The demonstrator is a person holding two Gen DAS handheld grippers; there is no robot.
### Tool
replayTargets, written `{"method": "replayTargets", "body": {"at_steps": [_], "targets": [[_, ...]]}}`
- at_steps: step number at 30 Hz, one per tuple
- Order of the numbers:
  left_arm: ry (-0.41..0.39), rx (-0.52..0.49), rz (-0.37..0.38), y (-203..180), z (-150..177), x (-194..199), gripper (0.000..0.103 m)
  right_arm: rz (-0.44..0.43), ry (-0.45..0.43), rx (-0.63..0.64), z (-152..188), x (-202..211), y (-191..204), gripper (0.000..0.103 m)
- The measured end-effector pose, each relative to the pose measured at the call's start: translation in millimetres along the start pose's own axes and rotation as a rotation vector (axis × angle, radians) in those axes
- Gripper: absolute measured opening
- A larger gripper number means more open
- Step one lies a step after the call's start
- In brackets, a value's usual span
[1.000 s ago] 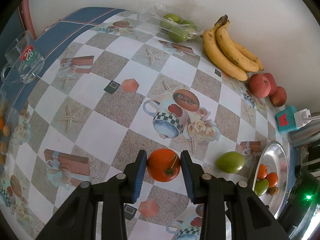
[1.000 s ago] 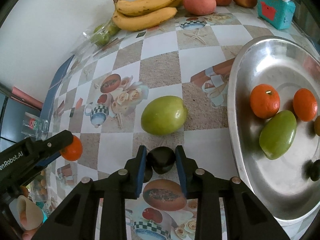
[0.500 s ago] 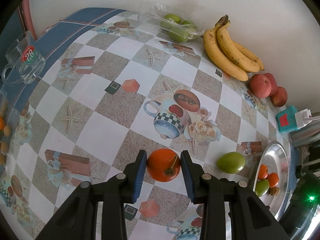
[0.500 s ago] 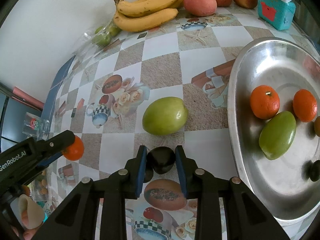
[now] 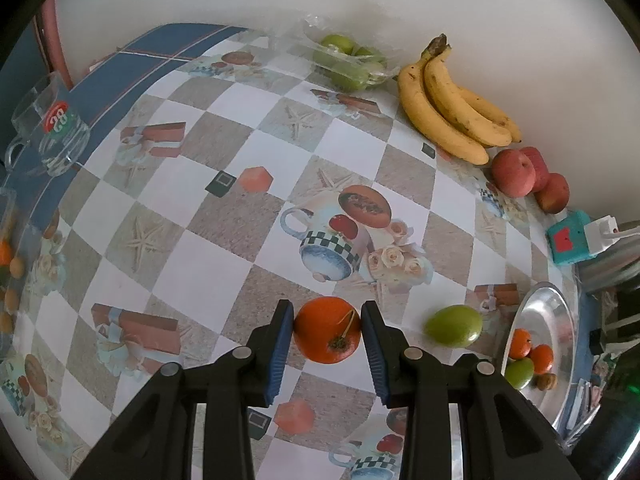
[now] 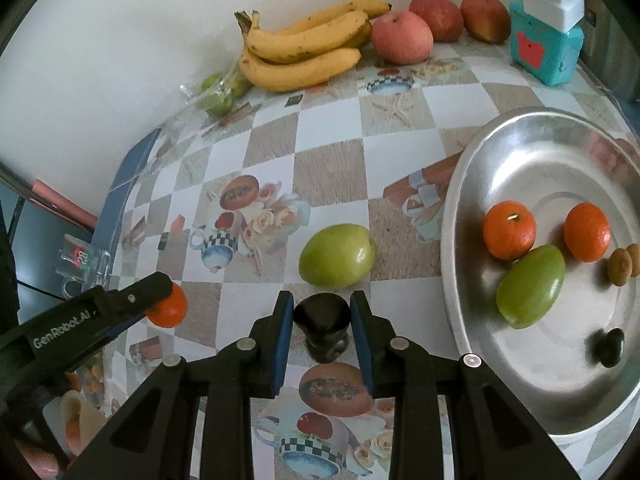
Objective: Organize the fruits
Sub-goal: 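Lift the plum with the right gripper while the left gripper carries the tomato toward the plate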
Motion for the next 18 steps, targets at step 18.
{"method": "replayTargets", "body": {"at_steps": [18], "targets": [[0.042, -0.115, 0.068, -56.1, 20.7, -6.9, 0.037, 0.032, -0.029, -0.095, -10.9, 26.5, -42.7, 0.03]]}}
Point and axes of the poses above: each gripper's, at about its wrist camera, not at the fingertips, and x roughly against the way its jaws point, y to its left, z to its underside, the point moved 9 cm from there along -x, roughly the way its jaws point, and after that the axes turned 13 degrees about z, right-handed, at the moved point
